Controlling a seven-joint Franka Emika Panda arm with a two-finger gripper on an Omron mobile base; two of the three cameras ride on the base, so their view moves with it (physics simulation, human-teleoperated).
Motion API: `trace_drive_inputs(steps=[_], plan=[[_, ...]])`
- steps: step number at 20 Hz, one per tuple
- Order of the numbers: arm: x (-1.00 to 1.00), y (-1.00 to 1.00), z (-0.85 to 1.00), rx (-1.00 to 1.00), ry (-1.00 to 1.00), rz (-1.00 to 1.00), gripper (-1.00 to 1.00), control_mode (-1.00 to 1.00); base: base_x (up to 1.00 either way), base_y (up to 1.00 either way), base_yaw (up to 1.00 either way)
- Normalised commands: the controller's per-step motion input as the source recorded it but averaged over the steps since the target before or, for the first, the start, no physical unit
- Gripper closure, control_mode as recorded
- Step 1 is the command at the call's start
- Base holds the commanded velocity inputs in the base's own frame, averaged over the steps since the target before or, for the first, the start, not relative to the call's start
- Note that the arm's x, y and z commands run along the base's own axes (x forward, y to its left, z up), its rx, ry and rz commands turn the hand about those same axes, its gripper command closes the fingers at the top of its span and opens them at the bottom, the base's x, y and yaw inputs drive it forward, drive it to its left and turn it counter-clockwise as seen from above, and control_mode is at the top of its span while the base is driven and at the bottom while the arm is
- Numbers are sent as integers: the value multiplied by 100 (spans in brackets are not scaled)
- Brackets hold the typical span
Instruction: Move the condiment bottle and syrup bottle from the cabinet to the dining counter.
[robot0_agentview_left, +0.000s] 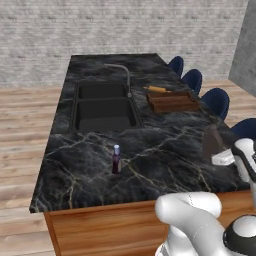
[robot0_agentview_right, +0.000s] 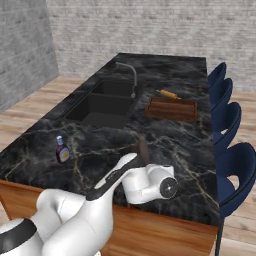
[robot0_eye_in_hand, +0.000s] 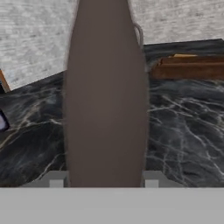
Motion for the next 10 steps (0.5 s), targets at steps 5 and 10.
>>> trace_drive_inputs(steps=[5, 10], plan=[[1, -19, -21, -2, -17, 17, 100, -100, 0, 0, 0], [0, -1, -5, -3, -18, 11, 100, -100, 0, 0, 0]])
